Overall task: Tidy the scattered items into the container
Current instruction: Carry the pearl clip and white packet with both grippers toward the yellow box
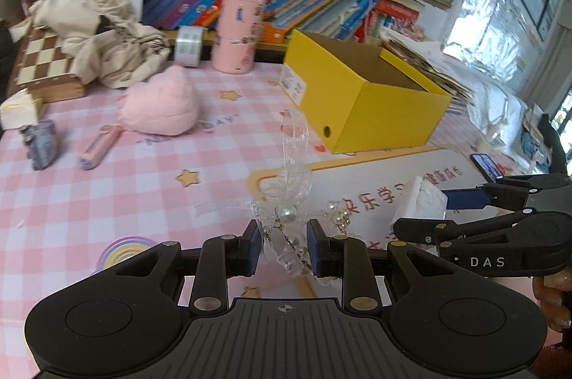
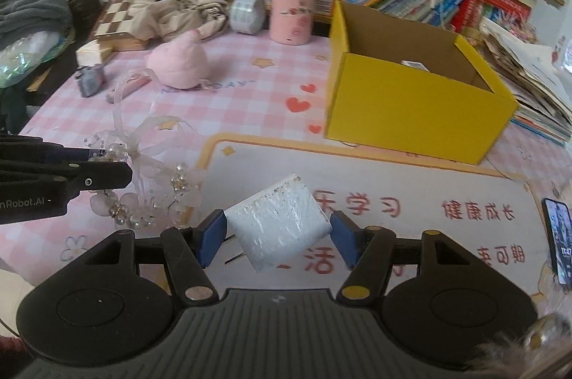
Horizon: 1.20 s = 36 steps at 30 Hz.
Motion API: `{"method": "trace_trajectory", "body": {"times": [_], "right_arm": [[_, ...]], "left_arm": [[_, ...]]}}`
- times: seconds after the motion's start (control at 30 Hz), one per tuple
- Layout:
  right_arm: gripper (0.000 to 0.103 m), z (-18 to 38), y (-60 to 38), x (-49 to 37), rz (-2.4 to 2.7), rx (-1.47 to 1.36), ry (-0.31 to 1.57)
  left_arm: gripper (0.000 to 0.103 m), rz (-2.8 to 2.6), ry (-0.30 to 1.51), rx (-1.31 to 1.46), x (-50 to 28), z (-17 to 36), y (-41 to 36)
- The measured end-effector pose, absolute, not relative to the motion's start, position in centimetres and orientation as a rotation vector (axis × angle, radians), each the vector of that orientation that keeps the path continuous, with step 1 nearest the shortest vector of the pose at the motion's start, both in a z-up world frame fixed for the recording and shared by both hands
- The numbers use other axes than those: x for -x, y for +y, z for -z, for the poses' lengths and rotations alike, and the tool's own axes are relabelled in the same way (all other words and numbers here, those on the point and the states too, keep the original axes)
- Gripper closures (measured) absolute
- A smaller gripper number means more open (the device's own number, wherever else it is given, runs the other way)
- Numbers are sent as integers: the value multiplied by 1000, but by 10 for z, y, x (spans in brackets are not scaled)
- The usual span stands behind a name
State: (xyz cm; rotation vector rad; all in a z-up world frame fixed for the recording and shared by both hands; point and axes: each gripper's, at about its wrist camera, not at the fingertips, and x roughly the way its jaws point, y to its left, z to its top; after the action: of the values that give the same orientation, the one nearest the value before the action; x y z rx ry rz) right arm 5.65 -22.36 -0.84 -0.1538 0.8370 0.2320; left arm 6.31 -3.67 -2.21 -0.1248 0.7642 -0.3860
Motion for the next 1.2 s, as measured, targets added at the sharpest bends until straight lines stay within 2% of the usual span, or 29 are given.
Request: {"method": "trace_trajectory", "body": {"times": [1.2], "right_arm": [[41,18,-372,-122,-246,92,918]], "left_arm": [[78,444,839,52,-130,25,-188]]}}
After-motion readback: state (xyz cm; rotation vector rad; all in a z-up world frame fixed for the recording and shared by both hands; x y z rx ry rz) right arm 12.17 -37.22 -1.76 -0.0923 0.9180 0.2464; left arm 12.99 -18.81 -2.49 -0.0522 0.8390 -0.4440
